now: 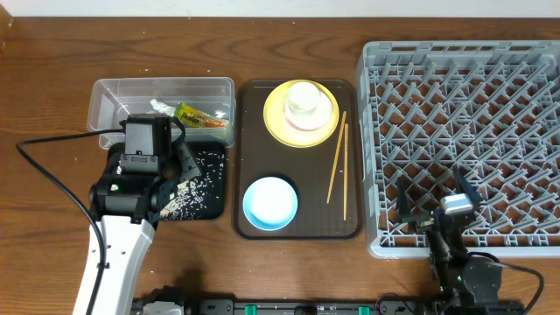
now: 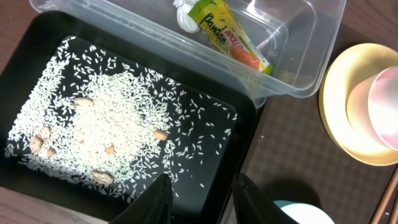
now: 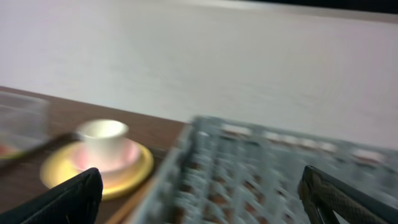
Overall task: Sort waste into correct bins and load items into the dishwasher rack
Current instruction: 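Move the right gripper from the rack to the wooden chopsticks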
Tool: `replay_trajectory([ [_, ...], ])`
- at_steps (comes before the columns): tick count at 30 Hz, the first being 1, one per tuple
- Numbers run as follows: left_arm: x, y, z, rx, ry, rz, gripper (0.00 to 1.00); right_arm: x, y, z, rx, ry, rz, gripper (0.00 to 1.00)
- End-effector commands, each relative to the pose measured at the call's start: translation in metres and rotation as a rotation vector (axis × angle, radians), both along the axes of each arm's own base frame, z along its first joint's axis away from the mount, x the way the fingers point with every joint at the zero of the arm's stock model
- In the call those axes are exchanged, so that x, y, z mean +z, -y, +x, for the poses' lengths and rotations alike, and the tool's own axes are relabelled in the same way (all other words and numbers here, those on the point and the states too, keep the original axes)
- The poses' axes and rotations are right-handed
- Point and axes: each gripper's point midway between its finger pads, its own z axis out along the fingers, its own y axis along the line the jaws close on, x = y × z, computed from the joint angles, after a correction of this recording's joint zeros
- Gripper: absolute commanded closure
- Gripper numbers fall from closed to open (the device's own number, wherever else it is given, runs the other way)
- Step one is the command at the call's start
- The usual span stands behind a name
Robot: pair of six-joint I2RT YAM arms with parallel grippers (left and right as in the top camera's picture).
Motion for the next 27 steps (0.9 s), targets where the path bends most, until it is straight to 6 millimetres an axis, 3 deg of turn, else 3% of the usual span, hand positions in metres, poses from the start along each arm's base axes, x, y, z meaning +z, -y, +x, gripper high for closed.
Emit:
replay_trajectory([
  [1, 0.000, -0.002, 0.000, -0.001, -0.002, 0.009, 0.65, 0.010, -0.018, -0.008, 0.124, -0.027, 0.124, 0.01],
  [4, 0.000, -0.002, 0.000, -0.001, -0.002, 0.009, 0.66, 0.022, -0.012, -0.010, 0.095, -0.077, 0.191, 0.01],
  [10, 0.001, -0.002, 0.002, 0.000, 0.009, 0.009, 0.60, 0.065, 0.007, -0.013, -0.027, -0.224, 0.233, 0.01],
  [16, 0.001, -0.002, 0.002, 0.000, 0.009, 0.009, 0.43, 0.096, 0.004, 0.004, -0.063, -0.521, 0.195, 0.01],
  [20, 0.001, -0.002, 0.002, 0.000, 0.009, 0.009, 0.33, 0.113, -0.026, 0.019, 0.078, -0.743, 0.201, 0.01],
  [25, 0.001, -0.002, 0.002, 0.000, 0.008, 0.009, 0.25, 0.144, -0.091, 0.028, 0.485, -0.835, 0.309, 0.01],
  [27, 0.001, -0.002, 0.002, 0.000, 0.008, 0.009, 0.24, 0.147, -0.103, 0.034, 0.574, -0.842, 0.332, 0.01],
])
